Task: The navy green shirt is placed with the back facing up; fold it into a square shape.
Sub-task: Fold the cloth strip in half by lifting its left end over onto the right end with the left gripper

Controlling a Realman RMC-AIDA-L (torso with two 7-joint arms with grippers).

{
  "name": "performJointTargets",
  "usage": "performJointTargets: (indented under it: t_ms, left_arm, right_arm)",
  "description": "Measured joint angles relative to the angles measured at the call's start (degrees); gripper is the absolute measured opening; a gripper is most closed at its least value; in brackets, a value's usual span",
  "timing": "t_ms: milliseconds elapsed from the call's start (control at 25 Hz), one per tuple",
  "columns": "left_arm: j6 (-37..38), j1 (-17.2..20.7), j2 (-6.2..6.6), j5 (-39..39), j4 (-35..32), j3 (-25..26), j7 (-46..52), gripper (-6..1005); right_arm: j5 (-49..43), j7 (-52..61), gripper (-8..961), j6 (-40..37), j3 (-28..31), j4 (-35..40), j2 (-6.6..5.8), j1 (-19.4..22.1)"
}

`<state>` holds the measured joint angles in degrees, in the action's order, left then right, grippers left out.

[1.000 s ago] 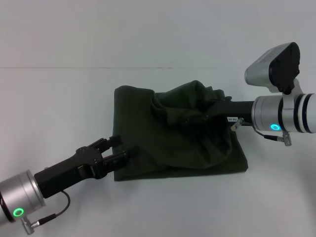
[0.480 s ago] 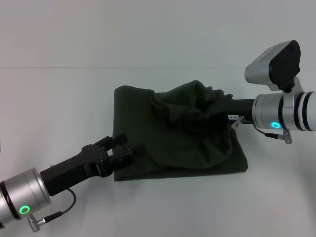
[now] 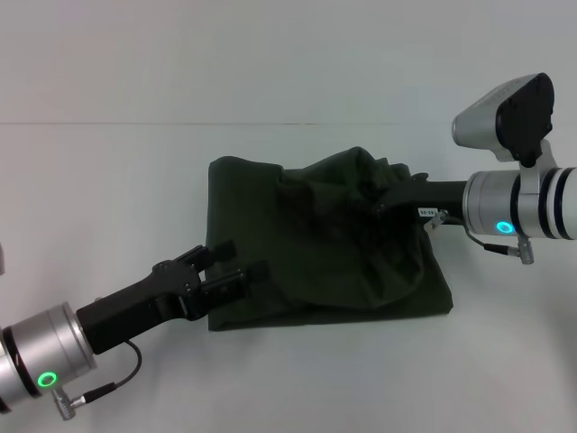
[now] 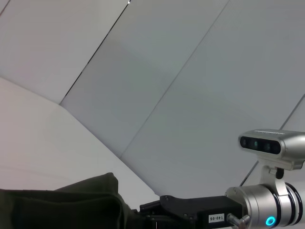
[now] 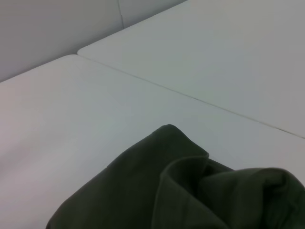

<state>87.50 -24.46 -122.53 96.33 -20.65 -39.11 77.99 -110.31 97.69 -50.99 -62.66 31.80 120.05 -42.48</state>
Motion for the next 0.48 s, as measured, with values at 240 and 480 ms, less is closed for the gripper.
performJointTargets:
  t_ms: [240,480]
  left_arm:
    - [0.38,0.01,-0.27,0.00,0.00,0.00,0.04,949]
    - [0.52,0.30,-0.53,0.00,0.00,-0.09,0.05,949]
  right_arm:
    - [0.06,2.41,88,0.56,0.39,0.00,-0.04,0.24]
    - [0.50,6.79,27,3.19,1.99,-0.59,-0.01,0.37]
